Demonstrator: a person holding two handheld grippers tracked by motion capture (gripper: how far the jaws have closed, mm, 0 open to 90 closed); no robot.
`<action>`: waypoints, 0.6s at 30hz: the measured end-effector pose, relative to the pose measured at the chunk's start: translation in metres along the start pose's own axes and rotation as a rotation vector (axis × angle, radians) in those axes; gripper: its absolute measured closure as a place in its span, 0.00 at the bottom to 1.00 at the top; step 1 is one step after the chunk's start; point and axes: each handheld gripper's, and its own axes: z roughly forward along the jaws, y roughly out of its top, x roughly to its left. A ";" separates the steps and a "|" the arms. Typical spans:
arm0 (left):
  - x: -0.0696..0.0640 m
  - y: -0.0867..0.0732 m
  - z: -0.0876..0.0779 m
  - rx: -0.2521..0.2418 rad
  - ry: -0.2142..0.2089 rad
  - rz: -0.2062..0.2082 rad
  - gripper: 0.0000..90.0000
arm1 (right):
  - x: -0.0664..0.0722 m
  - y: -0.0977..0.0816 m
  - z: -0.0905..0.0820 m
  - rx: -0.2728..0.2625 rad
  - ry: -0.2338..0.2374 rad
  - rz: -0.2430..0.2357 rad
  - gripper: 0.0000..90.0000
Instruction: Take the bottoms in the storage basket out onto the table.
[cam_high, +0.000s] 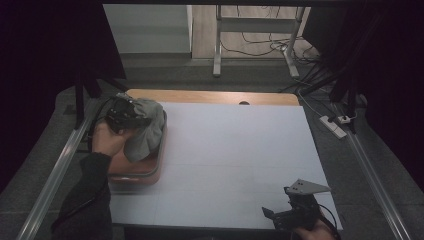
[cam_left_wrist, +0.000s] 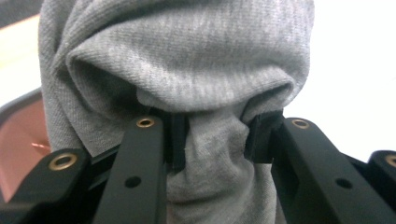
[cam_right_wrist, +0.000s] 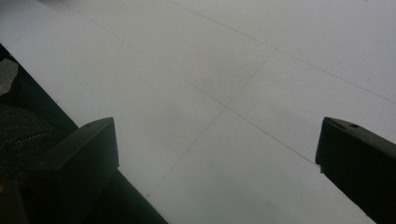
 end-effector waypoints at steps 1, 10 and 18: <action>0.000 0.000 0.000 0.000 0.000 0.000 0.72 | 0.000 0.000 0.000 0.000 0.000 0.000 0.00; -0.011 0.008 -0.018 -0.067 -0.001 0.035 0.72 | 0.000 0.000 0.000 -0.001 0.001 0.002 0.00; -0.019 0.012 -0.029 -0.104 -0.026 0.051 0.72 | 0.000 0.000 0.000 0.000 0.000 0.001 0.00</action>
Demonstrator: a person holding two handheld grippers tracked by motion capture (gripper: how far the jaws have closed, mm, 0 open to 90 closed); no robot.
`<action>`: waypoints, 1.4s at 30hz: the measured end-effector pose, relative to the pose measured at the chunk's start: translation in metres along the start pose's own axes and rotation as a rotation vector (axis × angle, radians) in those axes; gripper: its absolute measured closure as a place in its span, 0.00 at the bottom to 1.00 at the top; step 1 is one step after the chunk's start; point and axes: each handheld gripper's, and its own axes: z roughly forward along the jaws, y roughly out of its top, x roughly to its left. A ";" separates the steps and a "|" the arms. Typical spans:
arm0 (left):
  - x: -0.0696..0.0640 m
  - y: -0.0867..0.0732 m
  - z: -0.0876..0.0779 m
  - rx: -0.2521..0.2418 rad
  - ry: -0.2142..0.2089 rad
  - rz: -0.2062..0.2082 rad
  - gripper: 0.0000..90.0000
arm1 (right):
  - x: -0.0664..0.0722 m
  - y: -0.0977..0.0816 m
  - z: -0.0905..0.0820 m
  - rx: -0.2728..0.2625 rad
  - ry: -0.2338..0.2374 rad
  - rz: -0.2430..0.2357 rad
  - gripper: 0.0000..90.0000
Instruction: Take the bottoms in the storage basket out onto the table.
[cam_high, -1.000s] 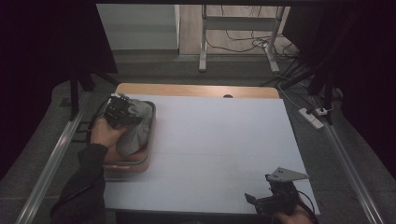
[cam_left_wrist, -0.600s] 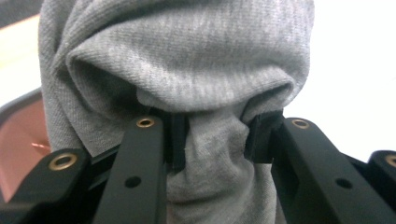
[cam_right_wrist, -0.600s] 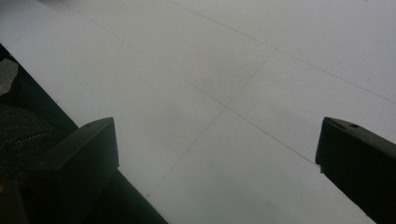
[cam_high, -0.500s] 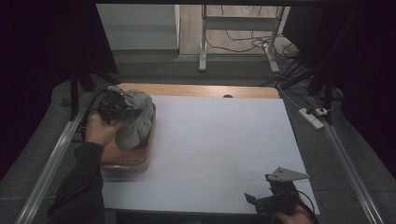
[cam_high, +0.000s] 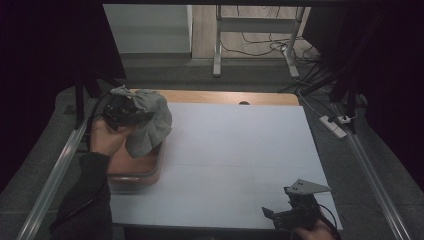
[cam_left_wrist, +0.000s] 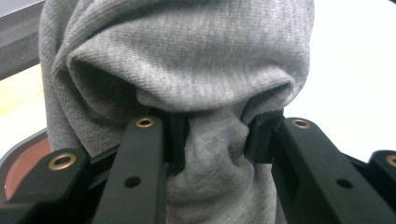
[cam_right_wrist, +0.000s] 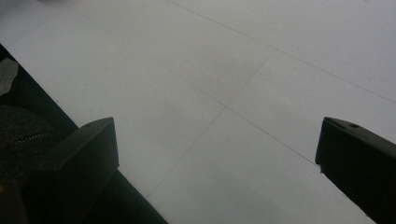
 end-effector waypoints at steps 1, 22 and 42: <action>-0.001 0.000 -0.001 -0.003 -0.002 -0.001 0.72 | 0.000 0.000 0.000 0.000 0.000 0.000 0.00; -0.022 0.012 -0.010 -0.022 -0.055 0.044 0.72 | 0.000 0.000 0.000 0.003 -0.002 -0.001 0.00; -0.053 0.024 -0.001 -0.021 -0.117 0.110 0.72 | 0.001 0.000 0.001 0.006 -0.002 -0.006 0.00</action>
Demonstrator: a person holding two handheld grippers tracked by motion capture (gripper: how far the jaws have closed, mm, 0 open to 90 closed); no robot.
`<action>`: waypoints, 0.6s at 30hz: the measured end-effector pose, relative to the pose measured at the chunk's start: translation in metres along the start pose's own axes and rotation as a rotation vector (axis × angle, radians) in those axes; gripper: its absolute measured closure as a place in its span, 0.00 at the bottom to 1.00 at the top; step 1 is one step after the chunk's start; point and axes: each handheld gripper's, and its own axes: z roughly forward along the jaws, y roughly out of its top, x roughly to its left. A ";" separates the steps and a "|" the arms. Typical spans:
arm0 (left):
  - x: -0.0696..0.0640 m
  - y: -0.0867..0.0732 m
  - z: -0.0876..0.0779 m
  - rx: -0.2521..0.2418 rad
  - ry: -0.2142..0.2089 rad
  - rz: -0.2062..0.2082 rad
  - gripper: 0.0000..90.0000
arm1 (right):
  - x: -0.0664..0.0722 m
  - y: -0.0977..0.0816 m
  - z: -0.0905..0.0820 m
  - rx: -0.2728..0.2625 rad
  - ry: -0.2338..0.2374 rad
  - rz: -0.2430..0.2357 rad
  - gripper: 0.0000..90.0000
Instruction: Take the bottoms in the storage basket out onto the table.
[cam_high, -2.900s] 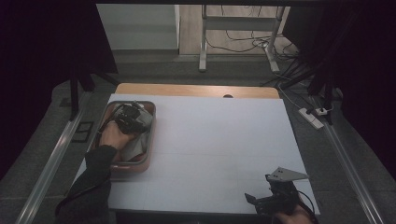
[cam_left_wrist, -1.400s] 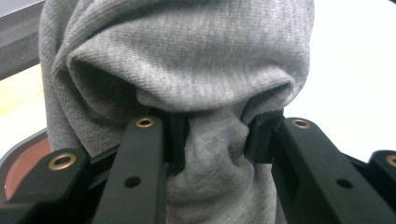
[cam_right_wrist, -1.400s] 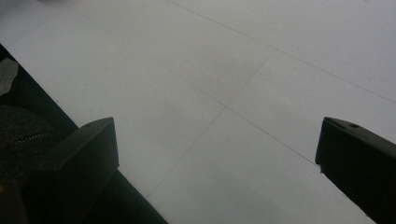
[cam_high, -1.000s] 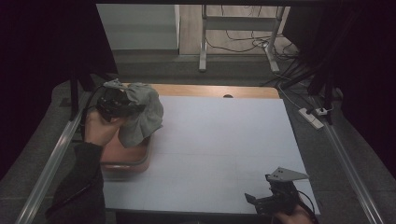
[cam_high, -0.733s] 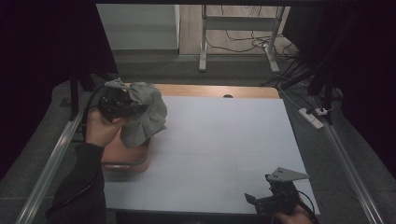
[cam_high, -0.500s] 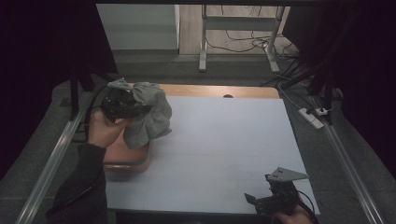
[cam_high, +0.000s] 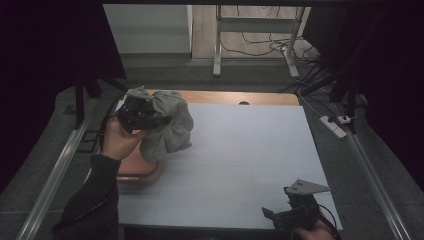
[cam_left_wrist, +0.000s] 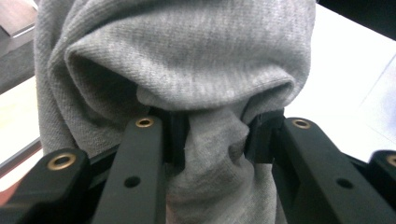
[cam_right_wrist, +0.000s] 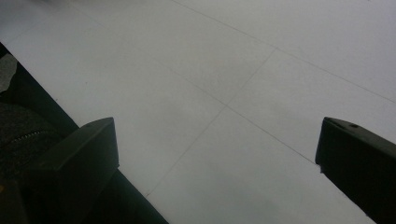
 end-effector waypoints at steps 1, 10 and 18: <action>-0.001 0.001 0.001 0.000 -0.007 0.002 0.72 | 0.000 0.000 0.000 0.001 0.000 0.000 0.00; -0.010 0.005 0.010 0.012 -0.039 0.023 0.72 | 0.000 0.000 0.000 -0.001 0.000 -0.001 0.00; -0.019 0.009 0.014 0.007 -0.060 0.042 0.72 | 0.000 0.000 0.000 0.000 0.000 0.000 0.00</action>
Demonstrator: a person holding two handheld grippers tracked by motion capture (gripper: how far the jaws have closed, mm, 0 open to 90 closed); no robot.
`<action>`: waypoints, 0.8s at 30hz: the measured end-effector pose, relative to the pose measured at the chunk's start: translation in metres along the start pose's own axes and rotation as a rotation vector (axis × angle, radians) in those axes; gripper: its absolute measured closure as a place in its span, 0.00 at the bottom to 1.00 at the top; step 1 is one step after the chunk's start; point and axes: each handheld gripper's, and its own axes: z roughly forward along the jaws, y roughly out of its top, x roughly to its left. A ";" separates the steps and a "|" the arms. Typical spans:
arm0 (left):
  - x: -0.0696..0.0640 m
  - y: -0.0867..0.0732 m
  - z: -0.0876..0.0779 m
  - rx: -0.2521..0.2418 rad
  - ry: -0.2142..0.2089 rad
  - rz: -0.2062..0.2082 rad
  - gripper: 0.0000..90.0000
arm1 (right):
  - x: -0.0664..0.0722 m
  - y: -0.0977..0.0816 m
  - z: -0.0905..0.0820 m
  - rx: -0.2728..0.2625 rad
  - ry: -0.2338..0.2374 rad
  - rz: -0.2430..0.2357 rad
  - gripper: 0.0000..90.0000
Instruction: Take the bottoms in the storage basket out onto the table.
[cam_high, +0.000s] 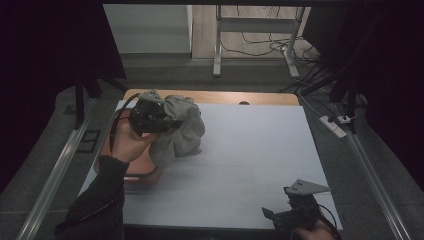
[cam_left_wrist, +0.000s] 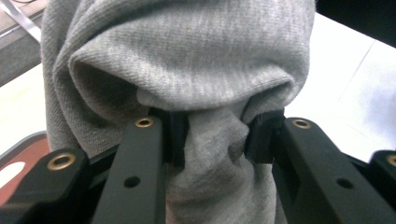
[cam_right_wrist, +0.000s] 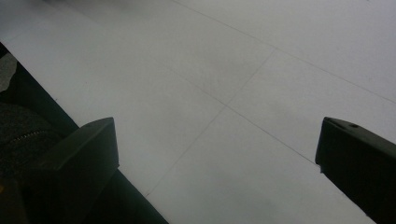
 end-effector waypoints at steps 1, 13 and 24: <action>-0.001 0.001 0.001 -0.002 -0.002 0.002 0.72 | 0.000 0.000 0.000 -0.001 0.000 0.003 0.00; -0.011 0.007 0.012 0.004 -0.049 0.025 0.72 | -0.001 0.000 0.000 -0.004 0.000 0.007 0.00; -0.019 0.011 0.025 0.005 -0.074 0.045 0.72 | -0.002 0.000 -0.001 -0.006 -0.001 0.015 0.00</action>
